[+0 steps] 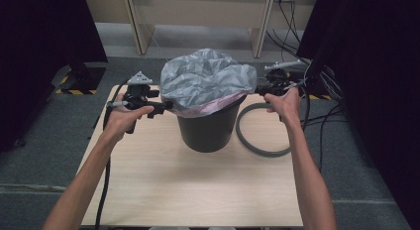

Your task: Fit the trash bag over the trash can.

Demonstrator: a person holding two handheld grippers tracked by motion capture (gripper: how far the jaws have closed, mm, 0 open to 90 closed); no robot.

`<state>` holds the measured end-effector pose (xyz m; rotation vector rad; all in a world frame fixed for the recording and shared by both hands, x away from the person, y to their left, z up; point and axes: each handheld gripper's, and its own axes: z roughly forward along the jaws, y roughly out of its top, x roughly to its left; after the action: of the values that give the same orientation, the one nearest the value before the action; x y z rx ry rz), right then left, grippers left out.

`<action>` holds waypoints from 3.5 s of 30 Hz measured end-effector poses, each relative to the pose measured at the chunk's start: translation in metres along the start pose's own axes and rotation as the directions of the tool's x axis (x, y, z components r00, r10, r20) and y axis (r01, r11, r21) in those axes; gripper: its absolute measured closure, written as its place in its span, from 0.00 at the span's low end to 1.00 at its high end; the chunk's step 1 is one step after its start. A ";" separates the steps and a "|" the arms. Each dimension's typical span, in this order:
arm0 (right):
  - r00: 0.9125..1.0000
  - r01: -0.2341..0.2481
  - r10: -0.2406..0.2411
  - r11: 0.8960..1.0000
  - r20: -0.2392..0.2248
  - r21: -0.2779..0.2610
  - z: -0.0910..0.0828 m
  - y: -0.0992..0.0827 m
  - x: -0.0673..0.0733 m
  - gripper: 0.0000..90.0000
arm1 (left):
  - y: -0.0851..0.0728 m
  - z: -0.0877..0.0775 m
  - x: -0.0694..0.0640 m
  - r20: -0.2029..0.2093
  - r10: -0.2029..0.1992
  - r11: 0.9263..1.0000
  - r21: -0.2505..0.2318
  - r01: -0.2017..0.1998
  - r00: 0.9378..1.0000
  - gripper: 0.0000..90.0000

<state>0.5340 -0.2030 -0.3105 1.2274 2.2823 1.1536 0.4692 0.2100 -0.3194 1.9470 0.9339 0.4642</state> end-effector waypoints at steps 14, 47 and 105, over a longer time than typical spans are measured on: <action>0.999 0.015 -0.010 0.997 -0.053 0.079 0.037 -0.020 0.006 1.00 | -0.003 0.002 -0.003 0.011 0.001 1.000 0.005 -0.001 1.000 0.29; 0.998 -0.024 0.017 0.989 -0.053 -0.143 -0.052 -0.020 0.012 0.47 | -0.025 -0.008 0.014 -0.115 0.039 0.999 0.009 -0.038 0.993 0.27; 1.000 0.023 -0.019 0.987 0.024 -0.157 -0.014 0.043 0.031 0.65 | -0.019 -0.044 0.035 -0.051 -0.066 0.993 -0.097 0.061 0.997 0.24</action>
<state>0.5321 -0.1718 -0.2657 1.1486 2.1369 1.2791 0.4558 0.2676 -0.3136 1.8213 0.9875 0.5179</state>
